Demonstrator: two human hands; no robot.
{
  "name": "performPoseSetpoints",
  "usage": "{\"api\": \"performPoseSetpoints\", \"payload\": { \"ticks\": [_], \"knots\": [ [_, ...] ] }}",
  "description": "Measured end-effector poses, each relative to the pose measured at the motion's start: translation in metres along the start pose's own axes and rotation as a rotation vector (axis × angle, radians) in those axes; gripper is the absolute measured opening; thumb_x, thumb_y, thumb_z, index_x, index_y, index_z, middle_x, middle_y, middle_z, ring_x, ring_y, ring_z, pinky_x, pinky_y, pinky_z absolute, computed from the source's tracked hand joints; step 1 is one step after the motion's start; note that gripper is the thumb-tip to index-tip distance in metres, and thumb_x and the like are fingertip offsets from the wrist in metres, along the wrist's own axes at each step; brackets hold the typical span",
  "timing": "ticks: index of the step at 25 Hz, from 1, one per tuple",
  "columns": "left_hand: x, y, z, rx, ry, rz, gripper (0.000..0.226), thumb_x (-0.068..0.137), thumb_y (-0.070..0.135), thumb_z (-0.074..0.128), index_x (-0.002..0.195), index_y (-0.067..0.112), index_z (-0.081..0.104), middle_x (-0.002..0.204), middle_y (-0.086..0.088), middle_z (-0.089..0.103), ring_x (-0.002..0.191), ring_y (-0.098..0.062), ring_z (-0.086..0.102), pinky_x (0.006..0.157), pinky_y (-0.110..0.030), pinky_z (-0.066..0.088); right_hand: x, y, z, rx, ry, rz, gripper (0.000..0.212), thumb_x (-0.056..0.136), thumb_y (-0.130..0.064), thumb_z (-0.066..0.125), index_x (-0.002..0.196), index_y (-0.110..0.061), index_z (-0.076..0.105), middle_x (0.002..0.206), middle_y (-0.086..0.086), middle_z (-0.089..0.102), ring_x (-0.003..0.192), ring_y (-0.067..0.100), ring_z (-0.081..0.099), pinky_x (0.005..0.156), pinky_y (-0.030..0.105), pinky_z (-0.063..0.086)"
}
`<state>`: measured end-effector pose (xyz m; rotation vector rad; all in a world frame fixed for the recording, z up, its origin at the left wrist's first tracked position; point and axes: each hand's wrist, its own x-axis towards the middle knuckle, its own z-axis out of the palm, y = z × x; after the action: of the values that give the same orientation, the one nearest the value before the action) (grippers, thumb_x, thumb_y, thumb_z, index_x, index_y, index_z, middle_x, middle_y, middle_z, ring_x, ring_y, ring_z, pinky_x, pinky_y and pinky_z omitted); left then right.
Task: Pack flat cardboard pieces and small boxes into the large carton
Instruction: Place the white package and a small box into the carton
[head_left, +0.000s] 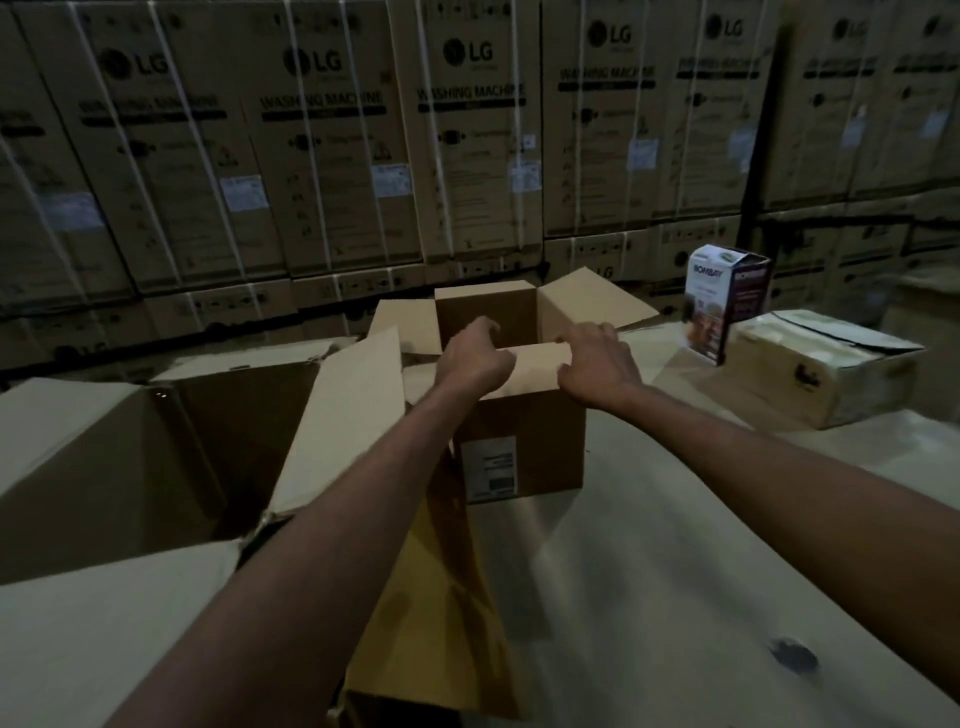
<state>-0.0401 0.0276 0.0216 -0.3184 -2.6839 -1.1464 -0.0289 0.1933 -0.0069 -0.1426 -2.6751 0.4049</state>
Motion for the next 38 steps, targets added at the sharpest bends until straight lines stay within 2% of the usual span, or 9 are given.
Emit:
{"api": "performPoseSetpoints", "payload": {
  "ticks": [5, 13, 17, 20, 24, 27, 30, 35, 38],
  "knots": [
    [0.047, -0.026, 0.023, 0.236, 0.051, -0.049, 0.062, 0.091, 0.033, 0.07, 0.147, 0.025, 0.044, 0.144, -0.006, 0.051, 0.133, -0.029, 0.045, 0.11, -0.046, 0.04, 0.032, 0.039, 0.007, -0.125, -0.07, -0.107, 0.076, 0.09, -0.05, 0.07, 0.154, -0.025, 0.038, 0.16, 0.009, 0.034, 0.148, 0.03, 0.026, 0.117, 0.049, 0.026],
    [0.103, -0.042, 0.055, 0.372, -0.019, -0.312, 0.08, 0.097, 0.061, 0.049, 0.16, 0.023, 0.017, 0.168, -0.018, 0.003, 0.154, -0.04, -0.003, 0.123, -0.053, 0.004, 0.123, 0.086, 0.036, -0.059, -0.361, -0.058, 0.123, 0.068, -0.082, 0.071, 0.162, -0.039, 0.006, 0.17, 0.018, -0.004, 0.156, 0.038, -0.003, 0.124, 0.054, 0.006],
    [0.14, -0.064, 0.071, 0.408, 0.04, -0.371, 0.078, 0.098, 0.068, 0.034, 0.16, 0.022, 0.02, 0.165, -0.021, 0.014, 0.152, -0.042, 0.005, 0.12, -0.057, 0.011, 0.146, 0.116, 0.067, 0.045, -0.452, -0.051, 0.121, 0.056, -0.085, 0.076, 0.156, -0.034, 0.031, 0.16, 0.016, 0.025, 0.145, 0.038, 0.031, 0.117, 0.053, 0.034],
    [0.155, -0.066, 0.076, 0.584, 0.154, -0.333, 0.067, 0.1, 0.057, 0.043, 0.153, 0.018, 0.03, 0.147, -0.024, 0.045, 0.137, -0.044, 0.038, 0.105, -0.053, 0.035, 0.152, 0.125, 0.077, 0.131, -0.45, -0.051, 0.099, 0.059, -0.085, 0.074, 0.134, -0.027, 0.05, 0.134, 0.005, 0.047, 0.115, 0.024, 0.051, 0.092, 0.041, 0.051],
    [0.162, -0.058, 0.071, 0.724, 0.188, -0.231, 0.038, 0.099, 0.038, 0.052, 0.121, 0.008, 0.058, 0.112, -0.018, 0.065, 0.111, -0.037, 0.052, 0.073, -0.038, 0.039, 0.156, 0.121, 0.072, 0.172, -0.364, -0.005, 0.083, 0.093, -0.082, 0.026, 0.125, -0.017, 0.065, 0.115, 0.009, 0.064, 0.1, 0.027, 0.06, 0.085, 0.039, 0.05],
    [0.16, -0.051, 0.078, 0.592, 0.251, -0.286, 0.033, 0.096, 0.031, 0.055, 0.122, 0.011, 0.06, 0.121, -0.016, 0.063, 0.115, -0.036, 0.052, 0.08, -0.042, 0.045, 0.155, 0.124, 0.077, 0.203, -0.261, 0.049, 0.054, 0.107, -0.052, 0.029, 0.118, -0.017, 0.067, 0.098, 0.005, 0.064, 0.089, 0.023, 0.06, 0.081, 0.039, 0.052],
    [0.146, -0.04, 0.101, 0.274, 0.562, -0.365, 0.048, 0.089, 0.024, 0.07, 0.13, 0.014, 0.05, 0.14, -0.015, 0.042, 0.129, -0.034, 0.042, 0.104, -0.045, 0.04, 0.159, 0.127, 0.08, 0.334, -0.153, 0.182, 0.034, 0.098, -0.046, 0.049, 0.123, -0.024, 0.052, 0.127, 0.007, 0.056, 0.114, 0.029, 0.055, 0.098, 0.05, 0.048],
    [0.129, -0.032, 0.106, -0.247, 0.717, -0.693, 0.092, 0.082, 0.025, 0.08, 0.152, 0.004, 0.025, 0.16, -0.018, 0.024, 0.149, -0.036, 0.022, 0.118, -0.048, 0.023, 0.155, 0.14, 0.082, 0.692, 0.153, 0.862, 0.12, 0.059, -0.046, 0.092, 0.149, -0.012, 0.021, 0.163, 0.021, 0.019, 0.148, 0.041, 0.022, 0.116, 0.058, 0.031],
    [0.137, -0.045, 0.09, -0.471, 0.592, -0.844, 0.107, 0.082, 0.034, 0.082, 0.157, 0.003, 0.013, 0.161, -0.02, 0.024, 0.148, -0.038, 0.025, 0.119, -0.049, 0.027, 0.146, 0.142, 0.094, 1.268, 0.018, 1.048, 0.1, 0.062, -0.04, 0.095, 0.137, -0.007, 0.039, 0.135, 0.013, 0.052, 0.124, 0.033, 0.05, 0.107, 0.05, 0.046]
  ]
}}
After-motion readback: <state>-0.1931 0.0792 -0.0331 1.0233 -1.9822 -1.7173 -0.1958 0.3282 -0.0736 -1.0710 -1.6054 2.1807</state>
